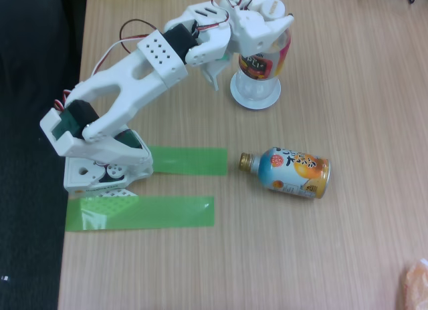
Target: Pick up the plastic bottle and stand it up on the white place
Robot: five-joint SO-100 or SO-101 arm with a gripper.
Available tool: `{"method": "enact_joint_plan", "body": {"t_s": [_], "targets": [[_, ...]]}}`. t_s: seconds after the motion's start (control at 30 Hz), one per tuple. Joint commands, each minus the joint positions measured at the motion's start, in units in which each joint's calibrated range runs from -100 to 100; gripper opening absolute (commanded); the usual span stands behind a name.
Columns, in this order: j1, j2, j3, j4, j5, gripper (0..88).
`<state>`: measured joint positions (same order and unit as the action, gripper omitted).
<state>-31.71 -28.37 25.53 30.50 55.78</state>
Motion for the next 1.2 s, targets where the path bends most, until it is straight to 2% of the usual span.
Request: {"method": "enact_joint_plan", "body": {"t_s": [0.0,1.17], "targets": [[-0.3,-0.2,-2.3,-1.1,0.2,11.9],[-1.3,2.3,-2.9,-1.4,0.2,11.9]]}}
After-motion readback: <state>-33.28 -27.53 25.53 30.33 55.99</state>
